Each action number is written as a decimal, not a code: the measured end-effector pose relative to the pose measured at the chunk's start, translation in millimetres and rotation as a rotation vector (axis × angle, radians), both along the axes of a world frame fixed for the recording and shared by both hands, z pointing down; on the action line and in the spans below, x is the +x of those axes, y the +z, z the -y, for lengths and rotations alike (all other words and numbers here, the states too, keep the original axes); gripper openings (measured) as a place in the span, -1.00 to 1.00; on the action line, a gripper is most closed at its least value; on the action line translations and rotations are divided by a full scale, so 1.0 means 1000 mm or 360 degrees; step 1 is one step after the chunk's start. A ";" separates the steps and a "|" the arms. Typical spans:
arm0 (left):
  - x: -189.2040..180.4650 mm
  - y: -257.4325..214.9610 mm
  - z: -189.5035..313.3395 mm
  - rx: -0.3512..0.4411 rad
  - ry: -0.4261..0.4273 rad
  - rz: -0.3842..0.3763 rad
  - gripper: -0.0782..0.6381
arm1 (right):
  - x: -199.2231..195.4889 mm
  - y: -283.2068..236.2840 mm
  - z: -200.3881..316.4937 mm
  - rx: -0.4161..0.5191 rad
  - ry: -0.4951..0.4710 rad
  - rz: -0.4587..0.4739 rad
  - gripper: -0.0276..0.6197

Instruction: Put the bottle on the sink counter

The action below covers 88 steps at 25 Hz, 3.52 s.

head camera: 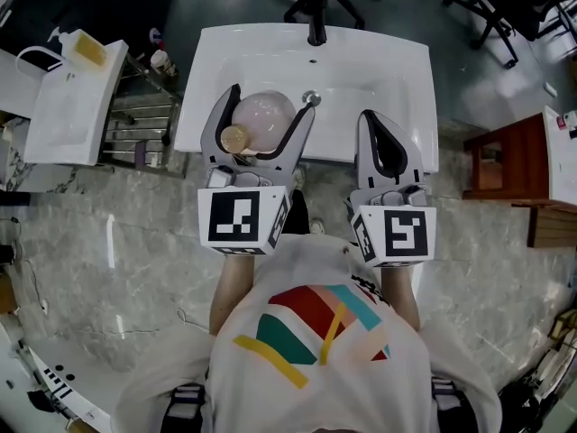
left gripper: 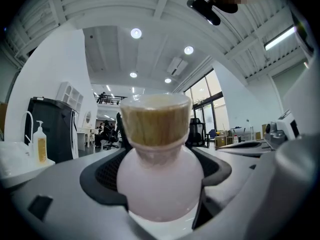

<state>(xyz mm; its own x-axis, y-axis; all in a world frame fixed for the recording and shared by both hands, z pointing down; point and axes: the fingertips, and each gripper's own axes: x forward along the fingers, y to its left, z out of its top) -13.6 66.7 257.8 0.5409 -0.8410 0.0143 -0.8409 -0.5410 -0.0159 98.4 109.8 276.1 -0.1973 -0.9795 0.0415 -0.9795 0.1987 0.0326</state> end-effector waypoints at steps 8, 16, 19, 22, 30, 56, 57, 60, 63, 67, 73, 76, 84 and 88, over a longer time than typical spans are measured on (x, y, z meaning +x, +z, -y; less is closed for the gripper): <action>-0.007 -0.001 0.063 -0.0011 0.0021 -0.0036 0.33 | -0.008 -0.008 0.065 0.0018 0.0018 -0.0001 -0.88; -0.012 -0.016 0.144 0.0011 0.0135 -0.0022 0.33 | -0.017 -0.027 0.143 0.0101 0.0150 -0.0078 -0.88; -0.012 -0.016 0.162 -0.0001 0.0166 -0.0032 0.33 | -0.015 -0.022 0.160 0.0073 0.0186 -0.0079 -0.88; -0.013 -0.015 0.176 -0.0017 0.0170 -0.0031 0.33 | -0.013 -0.017 0.174 0.0033 0.0193 -0.0081 -0.88; -0.008 -0.014 0.181 -0.0029 0.0149 -0.0005 0.33 | -0.009 -0.025 0.183 0.0054 0.0136 -0.0072 -0.88; 0.012 -0.029 0.186 0.0030 0.0021 -0.0006 0.33 | 0.015 -0.032 0.194 0.0067 0.0039 -0.0004 -0.88; 0.012 -0.029 0.186 0.0033 0.0016 -0.0001 0.33 | 0.015 -0.032 0.194 0.0066 0.0036 0.0001 -0.88; 0.011 -0.027 0.190 0.0023 0.0004 -0.0002 0.33 | 0.014 -0.029 0.196 0.0057 0.0022 0.0009 -0.88; 0.010 -0.023 0.194 -0.0010 -0.0003 -0.0012 0.33 | 0.007 -0.029 0.199 0.0043 -0.0023 0.0036 -0.88; 0.004 -0.020 0.196 -0.0012 -0.0034 0.0017 0.33 | -0.006 -0.033 0.202 0.0052 -0.0089 0.0058 -0.88; -0.013 -0.019 0.206 -0.0002 -0.0136 0.0020 0.33 | -0.027 -0.035 0.208 -0.0013 -0.0238 0.0089 -0.88; -0.024 -0.016 0.213 -0.0007 -0.0186 0.0040 0.33 | -0.039 -0.032 0.211 -0.0038 -0.0273 0.0066 -0.88; -0.054 -0.009 0.233 0.0010 -0.0288 0.0095 0.33 | -0.061 -0.017 0.218 -0.0132 -0.0330 0.0024 -0.88; -0.066 -0.001 0.244 -0.0013 -0.0325 0.0125 0.33 | -0.069 -0.007 0.222 -0.0191 -0.0357 0.0002 -0.88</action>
